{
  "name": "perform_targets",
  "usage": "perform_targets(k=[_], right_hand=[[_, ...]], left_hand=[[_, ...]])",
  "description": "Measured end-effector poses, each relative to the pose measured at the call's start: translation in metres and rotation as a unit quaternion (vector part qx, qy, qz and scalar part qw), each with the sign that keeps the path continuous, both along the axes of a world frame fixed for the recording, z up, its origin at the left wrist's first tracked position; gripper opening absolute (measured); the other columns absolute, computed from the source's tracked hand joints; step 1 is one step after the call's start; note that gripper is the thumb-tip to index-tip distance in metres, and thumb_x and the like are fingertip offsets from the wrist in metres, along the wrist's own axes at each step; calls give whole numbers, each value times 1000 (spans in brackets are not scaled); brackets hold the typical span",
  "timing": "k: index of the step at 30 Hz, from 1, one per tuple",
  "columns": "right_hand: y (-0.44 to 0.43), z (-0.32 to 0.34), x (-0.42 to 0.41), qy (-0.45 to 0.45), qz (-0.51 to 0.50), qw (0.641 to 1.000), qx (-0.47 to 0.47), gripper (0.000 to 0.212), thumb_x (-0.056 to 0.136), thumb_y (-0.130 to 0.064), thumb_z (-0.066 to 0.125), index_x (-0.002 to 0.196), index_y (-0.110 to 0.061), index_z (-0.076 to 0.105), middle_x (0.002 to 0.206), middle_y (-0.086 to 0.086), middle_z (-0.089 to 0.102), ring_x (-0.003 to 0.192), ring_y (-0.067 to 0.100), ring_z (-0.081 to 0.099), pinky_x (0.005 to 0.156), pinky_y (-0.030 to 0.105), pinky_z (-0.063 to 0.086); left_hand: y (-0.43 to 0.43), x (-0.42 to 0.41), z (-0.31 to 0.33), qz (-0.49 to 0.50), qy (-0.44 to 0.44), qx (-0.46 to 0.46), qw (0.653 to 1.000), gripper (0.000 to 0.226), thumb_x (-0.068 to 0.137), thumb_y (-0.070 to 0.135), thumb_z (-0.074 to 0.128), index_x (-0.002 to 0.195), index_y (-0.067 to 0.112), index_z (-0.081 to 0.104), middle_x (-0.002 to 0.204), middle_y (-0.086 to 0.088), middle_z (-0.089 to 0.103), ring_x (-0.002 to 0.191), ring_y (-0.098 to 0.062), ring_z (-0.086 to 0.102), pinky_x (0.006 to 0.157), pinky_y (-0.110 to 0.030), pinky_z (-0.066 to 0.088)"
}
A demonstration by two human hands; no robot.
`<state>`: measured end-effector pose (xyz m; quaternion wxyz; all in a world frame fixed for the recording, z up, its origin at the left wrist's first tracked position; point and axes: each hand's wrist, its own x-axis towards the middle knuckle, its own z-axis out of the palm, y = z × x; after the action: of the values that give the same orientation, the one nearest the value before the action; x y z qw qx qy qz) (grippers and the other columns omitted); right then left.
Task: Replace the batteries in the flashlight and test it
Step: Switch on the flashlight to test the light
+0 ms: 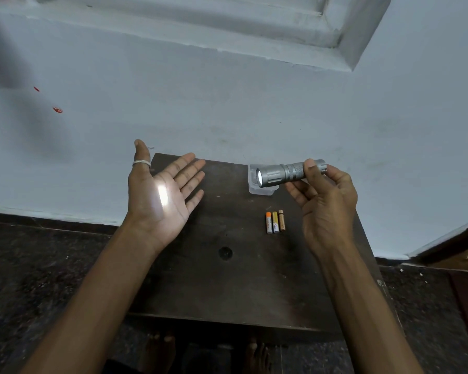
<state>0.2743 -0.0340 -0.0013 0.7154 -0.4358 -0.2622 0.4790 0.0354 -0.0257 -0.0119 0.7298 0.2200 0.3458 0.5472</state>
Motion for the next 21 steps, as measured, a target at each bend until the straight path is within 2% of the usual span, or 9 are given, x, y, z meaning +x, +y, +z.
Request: perform_targets(k=[5, 12, 17, 21], right_hand=[[0, 0, -2, -7, 4, 1000, -6, 29, 91, -8, 72, 112, -9, 52, 87, 6, 72, 79, 26, 73, 74, 39, 63], [0, -1, -5, -35, 1, 999, 7, 39, 91, -8, 73, 122, 1, 51, 87, 8, 71, 81, 25, 74, 76, 40, 63], [1, -2, -6, -39, 3, 999, 8, 39, 92, -7, 73, 122, 6, 52, 82, 7, 70, 76, 22, 74, 72, 36, 62], [0, -1, -8, -33, -1, 999, 11, 50, 92, -9, 73, 130, 12, 48, 90, 12, 69, 85, 26, 72, 74, 36, 63]], left_hand=[[0, 1, 0, -3, -1, -1, 1000, 94, 81, 85, 30, 138, 14, 55, 136, -5, 63, 135, -20, 48, 119, -48, 23], [-1, 2, 0, -13, 12, 8, 1000, 95, 80, 86, 28, 138, 16, 56, 136, -3, 63, 135, -19, 48, 119, -47, 24], [-3, 3, 1, -8, 21, 9, 1000, 95, 81, 86, 26, 138, 16, 56, 136, -3, 63, 134, -19, 49, 119, -46, 25], [-3, 3, 2, -6, 23, 7, 1000, 95, 81, 86, 26, 137, 16, 56, 136, -3, 63, 134, -19, 49, 118, -46, 25]])
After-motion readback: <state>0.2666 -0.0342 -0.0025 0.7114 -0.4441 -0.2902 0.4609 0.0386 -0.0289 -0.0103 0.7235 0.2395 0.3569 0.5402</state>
